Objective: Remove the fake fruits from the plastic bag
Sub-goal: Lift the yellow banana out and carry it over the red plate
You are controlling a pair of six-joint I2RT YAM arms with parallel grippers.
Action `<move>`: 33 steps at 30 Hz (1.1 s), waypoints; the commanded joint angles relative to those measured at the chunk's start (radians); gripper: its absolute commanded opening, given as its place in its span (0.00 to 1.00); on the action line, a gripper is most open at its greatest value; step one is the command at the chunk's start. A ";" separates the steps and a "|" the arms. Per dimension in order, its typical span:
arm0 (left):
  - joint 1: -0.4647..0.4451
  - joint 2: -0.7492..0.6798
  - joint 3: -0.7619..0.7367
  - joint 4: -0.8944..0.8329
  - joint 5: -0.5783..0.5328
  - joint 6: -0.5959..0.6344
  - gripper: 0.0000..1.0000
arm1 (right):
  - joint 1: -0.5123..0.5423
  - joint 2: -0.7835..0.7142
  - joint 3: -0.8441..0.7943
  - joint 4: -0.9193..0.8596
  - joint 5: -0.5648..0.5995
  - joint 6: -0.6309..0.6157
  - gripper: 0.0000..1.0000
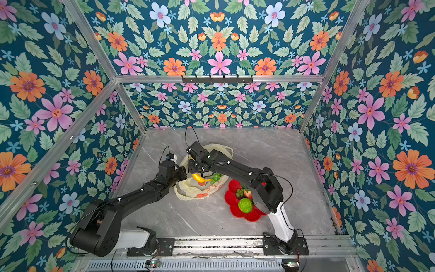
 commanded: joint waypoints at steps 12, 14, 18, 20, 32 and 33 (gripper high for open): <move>0.000 0.002 0.011 -0.001 -0.012 0.016 0.00 | 0.006 -0.267 -0.237 0.025 -0.089 0.005 0.26; 0.000 0.002 0.012 -0.002 -0.016 0.017 0.00 | 0.007 -0.310 -0.267 0.011 -0.073 0.005 0.26; 0.000 -0.001 0.011 -0.004 -0.020 0.018 0.00 | 0.006 -0.379 -0.321 -0.027 -0.032 0.005 0.26; 0.000 -0.001 0.011 -0.004 -0.018 0.017 0.00 | 0.007 -0.447 -0.350 -0.056 0.002 0.005 0.26; 0.000 0.008 0.014 -0.005 -0.023 0.019 0.00 | 0.007 -0.601 -0.530 -0.190 0.134 0.118 0.26; 0.000 0.009 0.013 -0.005 -0.024 0.019 0.00 | 0.007 -0.608 -0.541 -0.196 0.138 0.128 0.26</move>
